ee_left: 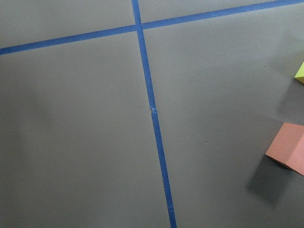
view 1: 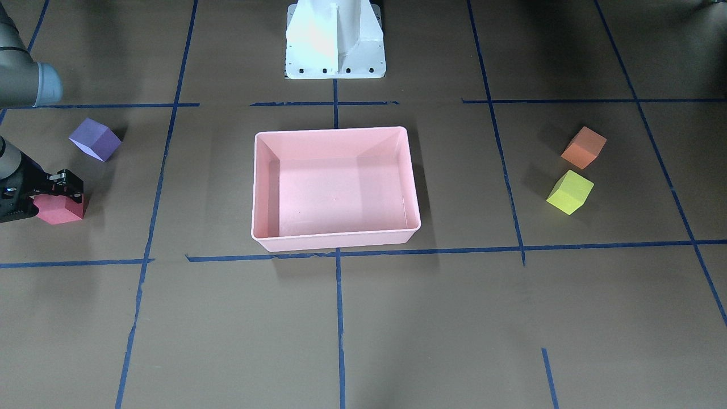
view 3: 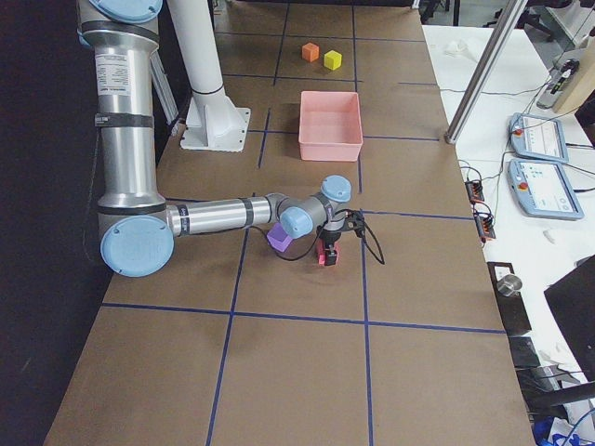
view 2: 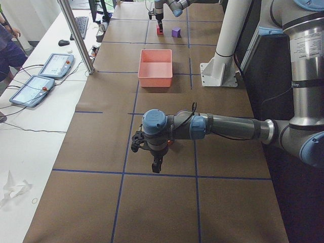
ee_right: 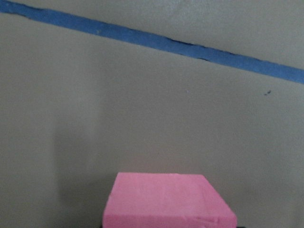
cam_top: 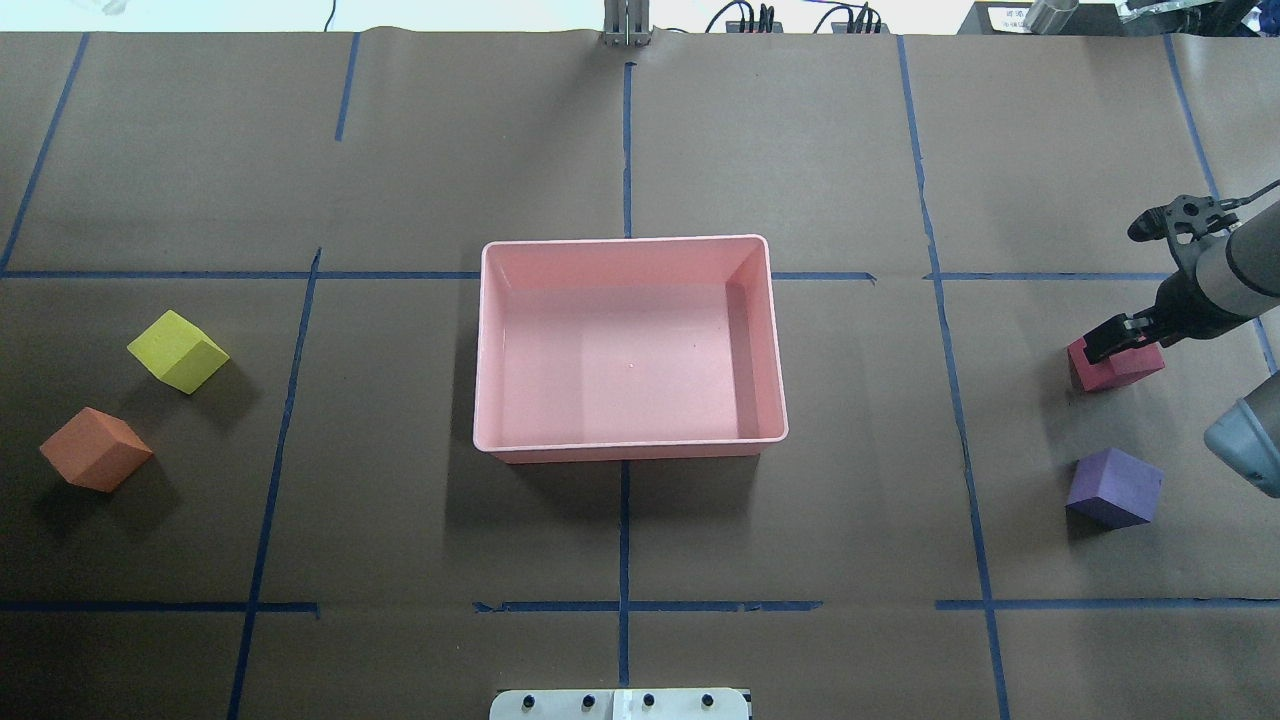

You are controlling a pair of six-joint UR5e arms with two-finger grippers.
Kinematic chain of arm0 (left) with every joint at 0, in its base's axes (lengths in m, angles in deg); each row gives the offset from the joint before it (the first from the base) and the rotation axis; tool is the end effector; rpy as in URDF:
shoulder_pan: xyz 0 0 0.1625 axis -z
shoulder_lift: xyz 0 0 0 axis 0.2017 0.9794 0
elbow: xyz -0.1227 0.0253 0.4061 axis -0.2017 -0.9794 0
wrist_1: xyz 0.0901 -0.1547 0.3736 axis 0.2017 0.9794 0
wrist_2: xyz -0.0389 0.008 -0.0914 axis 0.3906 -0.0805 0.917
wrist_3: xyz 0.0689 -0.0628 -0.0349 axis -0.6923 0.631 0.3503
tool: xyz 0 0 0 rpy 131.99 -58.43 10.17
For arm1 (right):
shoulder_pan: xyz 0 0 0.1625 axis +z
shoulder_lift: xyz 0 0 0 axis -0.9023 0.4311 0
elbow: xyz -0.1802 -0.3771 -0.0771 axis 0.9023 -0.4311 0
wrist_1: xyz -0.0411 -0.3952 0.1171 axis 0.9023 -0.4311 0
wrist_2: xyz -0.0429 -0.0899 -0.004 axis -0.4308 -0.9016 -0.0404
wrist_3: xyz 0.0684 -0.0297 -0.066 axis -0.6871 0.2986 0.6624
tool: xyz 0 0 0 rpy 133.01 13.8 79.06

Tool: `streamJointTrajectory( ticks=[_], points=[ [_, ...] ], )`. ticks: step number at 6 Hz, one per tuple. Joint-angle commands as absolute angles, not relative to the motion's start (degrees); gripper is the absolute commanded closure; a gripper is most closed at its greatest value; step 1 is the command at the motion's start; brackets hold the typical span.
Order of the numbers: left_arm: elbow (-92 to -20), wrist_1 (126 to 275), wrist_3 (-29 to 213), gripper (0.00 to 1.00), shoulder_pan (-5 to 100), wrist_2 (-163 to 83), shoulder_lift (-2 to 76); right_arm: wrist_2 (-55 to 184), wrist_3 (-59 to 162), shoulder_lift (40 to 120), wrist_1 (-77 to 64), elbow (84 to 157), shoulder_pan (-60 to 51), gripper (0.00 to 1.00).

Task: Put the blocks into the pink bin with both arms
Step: 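Lower the right gripper and grasp the pink cube, then carry the pink cube with the right gripper into the pink bin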

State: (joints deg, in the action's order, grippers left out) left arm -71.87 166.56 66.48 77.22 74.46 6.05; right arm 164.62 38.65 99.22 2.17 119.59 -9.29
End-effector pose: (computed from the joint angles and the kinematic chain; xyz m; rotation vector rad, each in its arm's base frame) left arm -0.0538 -0.4069 0.6137 0.0337 0.8019 0.1818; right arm -0.2358 -0.4771 0.6007 0.0532 -0.7065 -0.2112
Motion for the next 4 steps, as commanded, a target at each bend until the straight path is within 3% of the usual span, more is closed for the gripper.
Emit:
streamJointTrajectory(
  ticks=[1, 3, 4],
  points=[
    [-73.1, 166.5, 66.5, 0.00, 77.3, 74.5, 5.9, 165.2, 37.2, 97.6, 1.5, 122.7, -9.5, 0.74],
    [-73.9, 167.4, 66.7, 0.00, 77.1, 74.5, 6.8, 167.2, 21.0, 87.1, -0.6, 125.0, -10.7, 0.76],
    [-73.8, 168.8, 66.8, 0.00, 77.0, 74.5, 9.5, 166.7, 14.4, 78.0, -8.3, 125.0, -13.7, 0.75]
  ],
)
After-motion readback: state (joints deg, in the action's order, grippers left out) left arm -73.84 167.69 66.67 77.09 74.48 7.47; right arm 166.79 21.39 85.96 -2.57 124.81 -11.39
